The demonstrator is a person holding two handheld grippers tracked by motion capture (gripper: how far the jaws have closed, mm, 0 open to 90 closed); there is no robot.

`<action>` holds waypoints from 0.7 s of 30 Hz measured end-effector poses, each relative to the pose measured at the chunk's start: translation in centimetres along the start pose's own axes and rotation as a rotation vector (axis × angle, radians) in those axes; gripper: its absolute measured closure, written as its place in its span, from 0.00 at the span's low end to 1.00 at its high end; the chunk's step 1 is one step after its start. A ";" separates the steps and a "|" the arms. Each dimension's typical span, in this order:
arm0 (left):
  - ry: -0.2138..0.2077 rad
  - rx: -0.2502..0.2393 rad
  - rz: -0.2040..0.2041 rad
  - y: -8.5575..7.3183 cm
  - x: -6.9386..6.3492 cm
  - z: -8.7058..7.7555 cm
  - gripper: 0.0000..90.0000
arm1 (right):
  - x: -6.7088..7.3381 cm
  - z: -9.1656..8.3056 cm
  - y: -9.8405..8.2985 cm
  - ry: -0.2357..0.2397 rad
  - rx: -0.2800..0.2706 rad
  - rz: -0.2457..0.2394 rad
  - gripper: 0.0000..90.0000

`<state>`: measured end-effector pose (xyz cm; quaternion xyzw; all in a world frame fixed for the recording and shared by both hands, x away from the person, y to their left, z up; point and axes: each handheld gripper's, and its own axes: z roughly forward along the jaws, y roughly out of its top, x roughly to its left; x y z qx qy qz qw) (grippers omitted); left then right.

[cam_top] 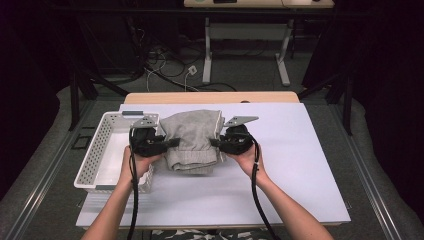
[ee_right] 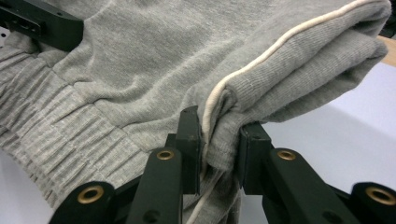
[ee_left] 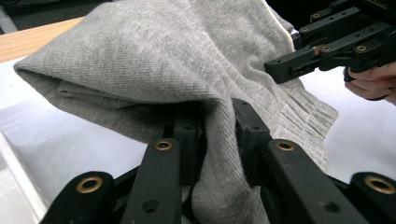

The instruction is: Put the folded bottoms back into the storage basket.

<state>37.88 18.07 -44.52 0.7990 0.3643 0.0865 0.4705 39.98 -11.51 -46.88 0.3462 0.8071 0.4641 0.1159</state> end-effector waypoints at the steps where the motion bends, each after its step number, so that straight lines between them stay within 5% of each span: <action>1: 0.002 -0.001 0.001 0.0 0.0 -0.1 0.83 | 0.1 0.0 0.0 0.001 -0.001 0.001 0.82; 21: 0.022 -0.013 -0.011 -0.3 0.9 -1.6 0.83 | 0.9 1.0 0.8 0.026 -0.014 -0.001 0.82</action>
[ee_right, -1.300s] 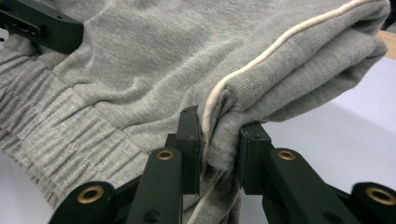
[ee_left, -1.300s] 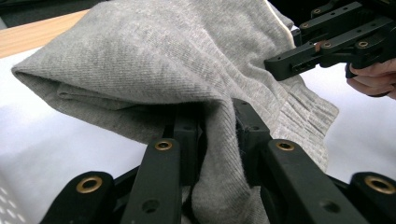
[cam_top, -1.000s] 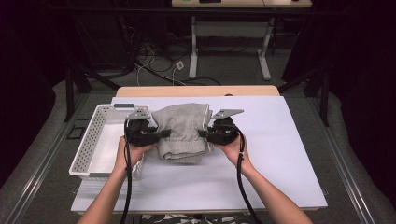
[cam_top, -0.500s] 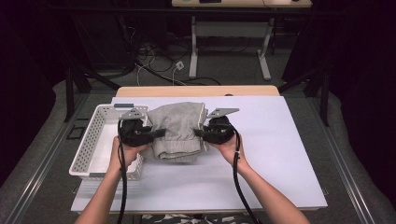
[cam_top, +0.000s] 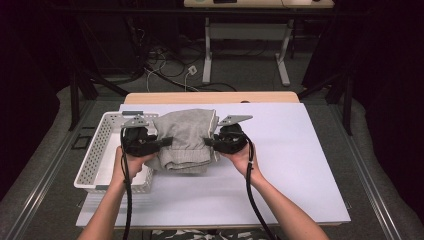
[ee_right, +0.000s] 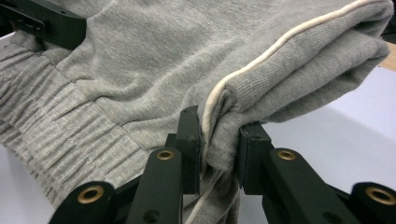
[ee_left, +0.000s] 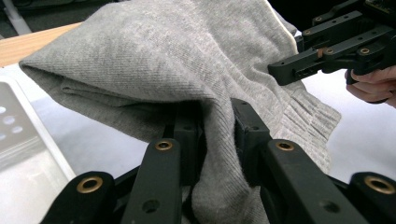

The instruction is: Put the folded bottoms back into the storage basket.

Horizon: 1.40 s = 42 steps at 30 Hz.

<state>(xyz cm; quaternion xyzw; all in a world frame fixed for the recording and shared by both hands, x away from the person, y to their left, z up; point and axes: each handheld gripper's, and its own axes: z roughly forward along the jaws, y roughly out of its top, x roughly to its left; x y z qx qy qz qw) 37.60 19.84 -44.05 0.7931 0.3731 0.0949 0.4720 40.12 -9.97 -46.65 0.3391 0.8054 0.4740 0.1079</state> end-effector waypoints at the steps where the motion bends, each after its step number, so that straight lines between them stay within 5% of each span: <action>1: 0.001 0.000 -0.003 0.0 0.0 -0.1 0.83 | 0.0 0.0 0.0 0.000 -0.001 -0.001 0.82; 42: 0.037 -0.062 -0.035 0.2 1.7 -3.1 0.83 | 1.7 1.3 2.2 0.024 -0.033 -0.025 0.82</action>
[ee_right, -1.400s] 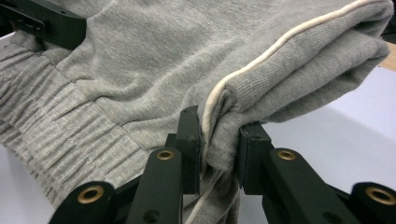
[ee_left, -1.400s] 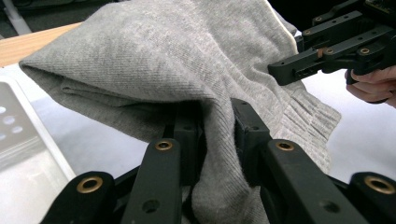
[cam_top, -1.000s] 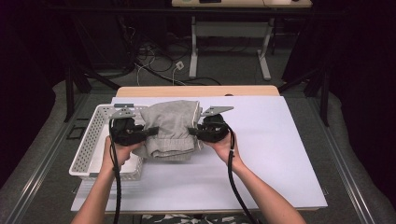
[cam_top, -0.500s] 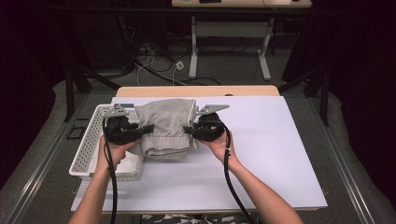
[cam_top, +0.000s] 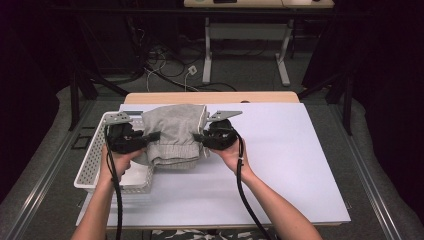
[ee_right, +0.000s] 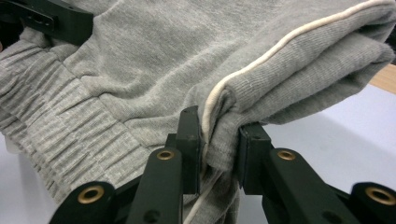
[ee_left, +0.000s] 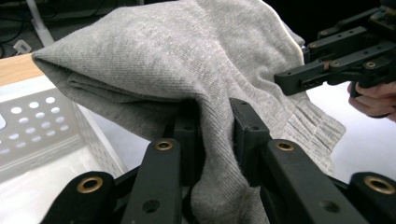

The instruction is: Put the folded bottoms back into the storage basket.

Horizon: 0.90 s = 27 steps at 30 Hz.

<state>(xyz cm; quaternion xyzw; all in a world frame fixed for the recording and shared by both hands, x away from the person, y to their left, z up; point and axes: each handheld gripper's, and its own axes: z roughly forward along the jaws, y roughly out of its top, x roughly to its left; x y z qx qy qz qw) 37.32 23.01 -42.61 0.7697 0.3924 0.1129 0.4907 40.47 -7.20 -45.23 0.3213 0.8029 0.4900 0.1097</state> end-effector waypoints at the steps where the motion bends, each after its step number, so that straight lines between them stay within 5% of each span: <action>1: -0.001 -0.005 -0.006 0.0 0.1 -0.1 0.83 | 0.0 0.1 0.1 0.001 -0.003 0.001 0.82; 27: 0.043 -0.003 -0.013 0.2 1.3 -2.1 0.83 | 1.1 1.7 1.4 0.020 -0.010 0.001 0.82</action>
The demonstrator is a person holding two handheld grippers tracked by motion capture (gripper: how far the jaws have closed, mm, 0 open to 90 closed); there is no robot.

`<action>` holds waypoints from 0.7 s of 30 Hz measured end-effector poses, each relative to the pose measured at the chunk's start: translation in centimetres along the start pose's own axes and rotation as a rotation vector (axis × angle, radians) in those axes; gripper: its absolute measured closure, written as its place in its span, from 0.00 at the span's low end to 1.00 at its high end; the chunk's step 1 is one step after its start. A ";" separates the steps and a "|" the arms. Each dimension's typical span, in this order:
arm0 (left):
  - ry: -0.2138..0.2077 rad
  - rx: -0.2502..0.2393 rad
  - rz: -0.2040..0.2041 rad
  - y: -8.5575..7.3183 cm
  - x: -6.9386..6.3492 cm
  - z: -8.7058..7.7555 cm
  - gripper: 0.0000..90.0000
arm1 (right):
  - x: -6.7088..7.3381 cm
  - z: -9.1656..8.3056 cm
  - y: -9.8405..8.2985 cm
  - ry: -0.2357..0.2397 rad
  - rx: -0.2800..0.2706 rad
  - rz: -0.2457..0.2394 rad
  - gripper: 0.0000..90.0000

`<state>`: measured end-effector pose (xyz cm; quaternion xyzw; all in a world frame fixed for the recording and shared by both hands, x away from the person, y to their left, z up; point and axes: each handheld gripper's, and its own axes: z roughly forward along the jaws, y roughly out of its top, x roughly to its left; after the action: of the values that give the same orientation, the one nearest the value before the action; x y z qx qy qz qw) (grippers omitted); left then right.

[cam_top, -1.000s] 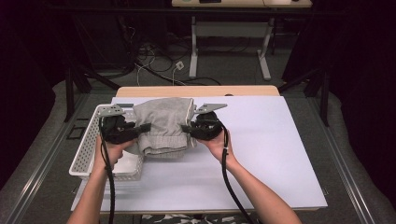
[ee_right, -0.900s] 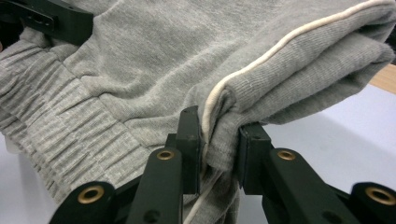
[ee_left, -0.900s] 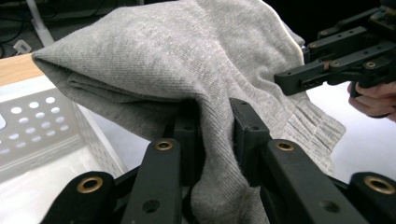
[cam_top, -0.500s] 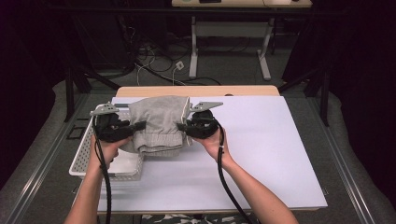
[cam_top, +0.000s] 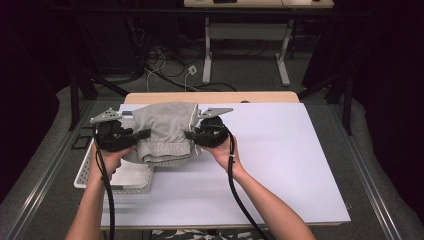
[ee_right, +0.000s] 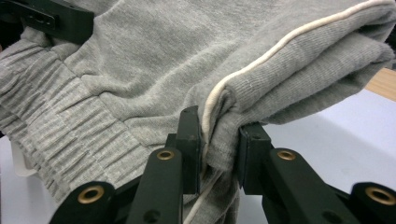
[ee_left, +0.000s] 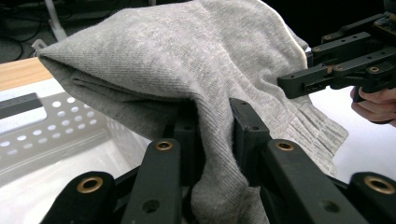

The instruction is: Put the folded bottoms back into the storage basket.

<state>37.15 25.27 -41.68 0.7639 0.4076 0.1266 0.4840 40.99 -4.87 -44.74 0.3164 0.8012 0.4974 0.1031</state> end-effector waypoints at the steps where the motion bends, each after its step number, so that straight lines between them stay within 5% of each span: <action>1: 0.002 -0.002 -0.003 0.0 0.1 -0.1 0.83 | 0.1 0.1 0.0 0.003 -0.003 -0.002 0.82; 21: 0.031 -0.011 -0.015 -0.1 1.2 -1.7 0.83 | 1.2 1.5 0.9 0.021 -0.010 -0.001 0.82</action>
<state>36.86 27.32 -41.12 0.7560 0.4203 0.1371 0.4828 41.12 -2.73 -44.53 0.3104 0.7998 0.5047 0.0966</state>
